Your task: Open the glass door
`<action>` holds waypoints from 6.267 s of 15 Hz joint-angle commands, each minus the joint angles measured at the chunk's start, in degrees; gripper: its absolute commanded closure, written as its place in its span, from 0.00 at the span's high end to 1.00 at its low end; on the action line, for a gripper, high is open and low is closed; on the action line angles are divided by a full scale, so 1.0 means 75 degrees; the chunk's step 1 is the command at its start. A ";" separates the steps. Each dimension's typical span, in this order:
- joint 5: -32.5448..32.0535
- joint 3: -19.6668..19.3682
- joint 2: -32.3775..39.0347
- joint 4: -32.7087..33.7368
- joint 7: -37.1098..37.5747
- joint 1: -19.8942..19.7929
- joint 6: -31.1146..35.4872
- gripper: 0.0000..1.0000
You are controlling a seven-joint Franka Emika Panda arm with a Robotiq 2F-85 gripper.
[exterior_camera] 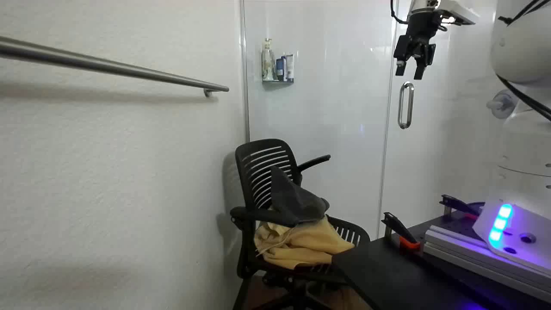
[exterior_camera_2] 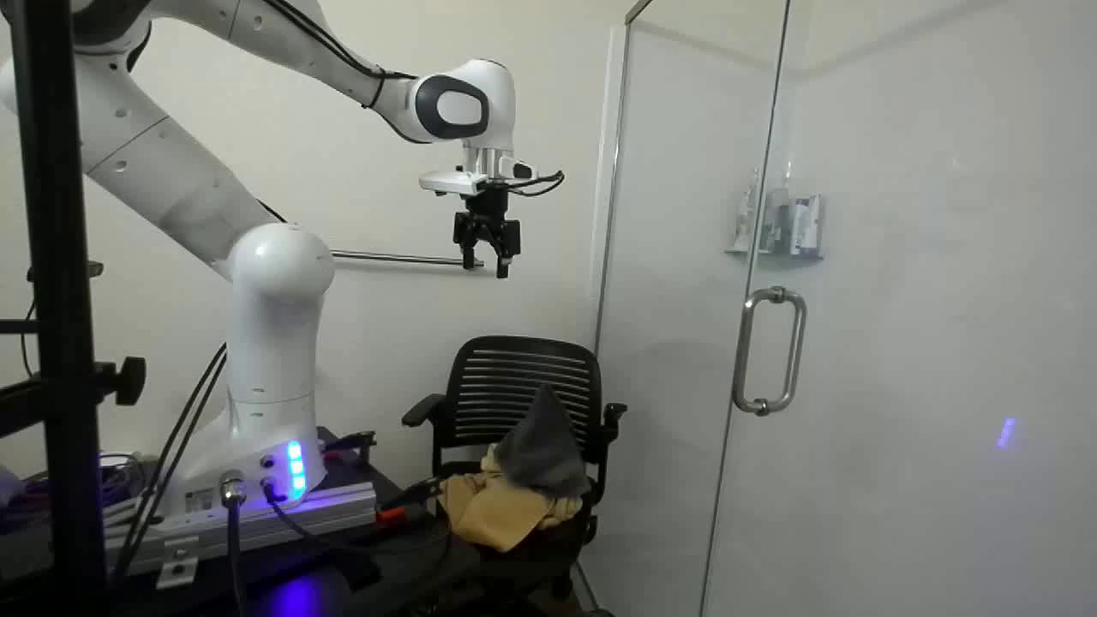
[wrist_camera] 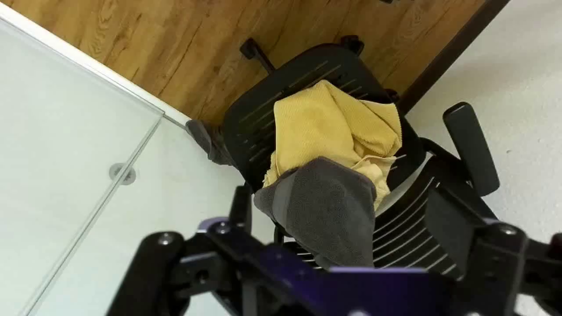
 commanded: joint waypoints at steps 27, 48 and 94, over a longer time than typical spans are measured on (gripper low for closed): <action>-0.1293 -0.4465 0.4302 -0.0273 0.0750 -0.0891 1.0519 1.00; -0.1430 -0.8075 0.5313 0.0871 0.1467 0.3496 1.1536 1.00; -0.1824 -1.6227 0.2647 0.4960 0.1600 1.3161 0.8946 1.00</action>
